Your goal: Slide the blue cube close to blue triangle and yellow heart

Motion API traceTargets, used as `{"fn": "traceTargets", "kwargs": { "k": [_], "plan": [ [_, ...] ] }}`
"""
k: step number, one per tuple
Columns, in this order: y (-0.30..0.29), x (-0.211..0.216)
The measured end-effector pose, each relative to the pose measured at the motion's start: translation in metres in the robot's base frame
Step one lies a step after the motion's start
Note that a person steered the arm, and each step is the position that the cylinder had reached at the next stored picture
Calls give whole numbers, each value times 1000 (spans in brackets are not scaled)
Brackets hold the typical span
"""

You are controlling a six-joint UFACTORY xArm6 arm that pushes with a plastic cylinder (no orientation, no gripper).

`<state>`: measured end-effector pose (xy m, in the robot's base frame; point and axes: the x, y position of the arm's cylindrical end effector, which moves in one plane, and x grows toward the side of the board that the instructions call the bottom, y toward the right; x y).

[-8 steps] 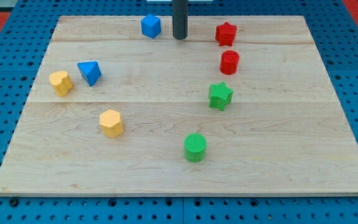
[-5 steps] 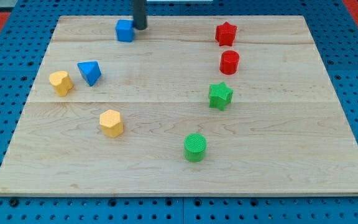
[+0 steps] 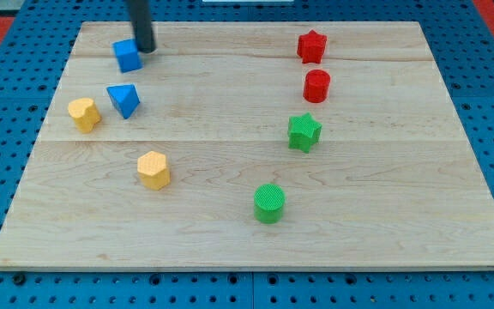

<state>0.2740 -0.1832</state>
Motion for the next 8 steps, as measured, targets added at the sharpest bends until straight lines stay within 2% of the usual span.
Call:
{"fn": "traceTargets", "kwargs": {
  "k": [1,2,3,4,5,6,7,8],
  "plan": [
    [-37,38],
    [-27,13],
    [-64,-12],
    [-102,5],
    [-78,45],
    [-71,58],
    [-57,42],
    [-7,11]
  ]
}}
